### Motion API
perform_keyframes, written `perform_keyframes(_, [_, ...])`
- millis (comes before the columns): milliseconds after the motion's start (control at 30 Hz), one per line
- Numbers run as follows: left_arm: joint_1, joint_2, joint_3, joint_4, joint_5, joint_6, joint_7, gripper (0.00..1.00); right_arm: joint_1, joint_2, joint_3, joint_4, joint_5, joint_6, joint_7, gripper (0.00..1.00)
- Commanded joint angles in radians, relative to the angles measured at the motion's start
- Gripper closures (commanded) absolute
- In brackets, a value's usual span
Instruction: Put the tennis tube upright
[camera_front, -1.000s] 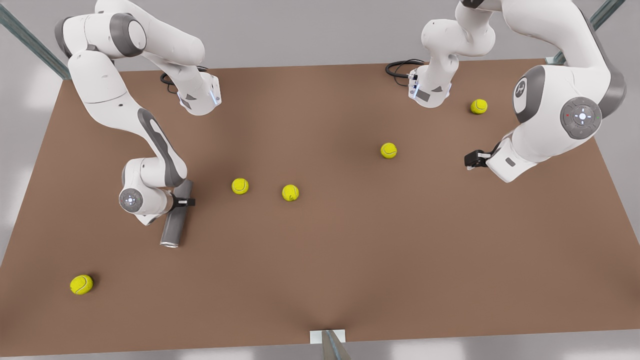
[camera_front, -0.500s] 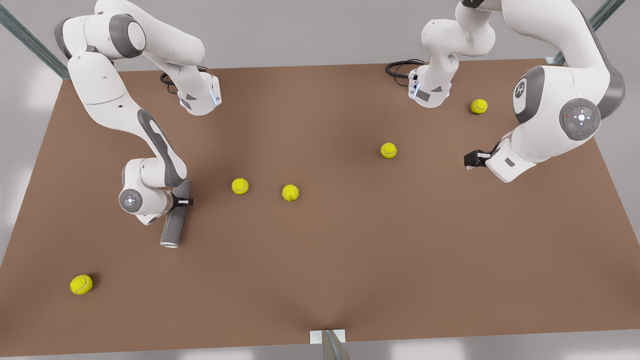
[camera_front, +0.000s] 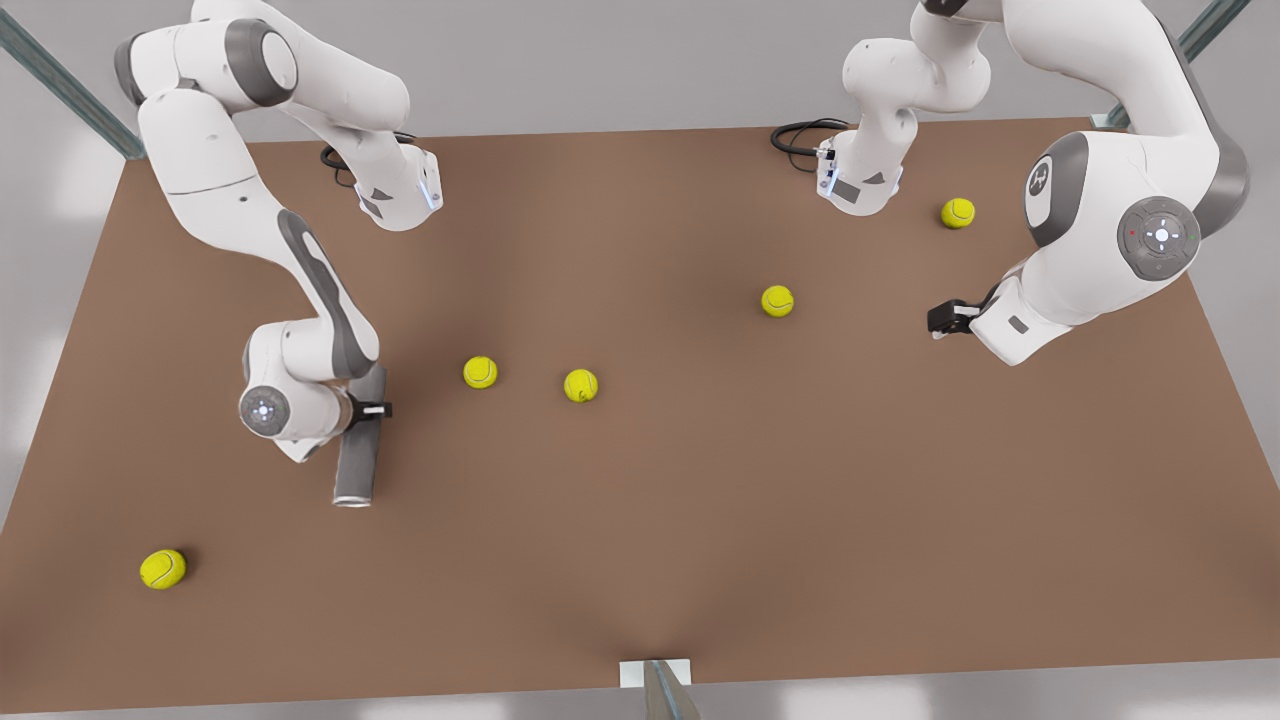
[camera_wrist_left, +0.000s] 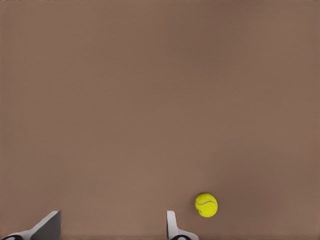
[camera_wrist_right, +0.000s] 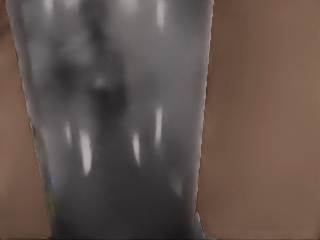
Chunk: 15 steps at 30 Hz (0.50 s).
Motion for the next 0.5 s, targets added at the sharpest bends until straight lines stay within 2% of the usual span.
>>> perform_keyframes(0, [0.000, 0.000, 0.000, 0.000, 0.000, 0.000, 0.000, 0.00, -0.002, 0.000, 0.005, 0.013, -0.010, -0.015, 0.007, 0.35])
perform_keyframes(100, [0.002, 0.000, 0.000, 0.000, 0.000, 0.002, 0.000, 0.00, 0.020, 0.002, 0.022, 0.139, -0.011, -0.147, 0.000, 0.35])
perform_keyframes(333, [0.002, 0.000, 0.000, 0.000, 0.000, 0.002, 0.000, 0.00, 0.172, 0.009, 0.030, 0.255, -0.013, -0.164, -0.104, 0.35])
perform_keyframes(467, [0.002, 0.000, 0.000, 0.000, 0.000, 0.002, 0.000, 0.00, 0.259, 0.029, 0.030, 0.321, -0.016, -0.161, -0.361, 0.35])
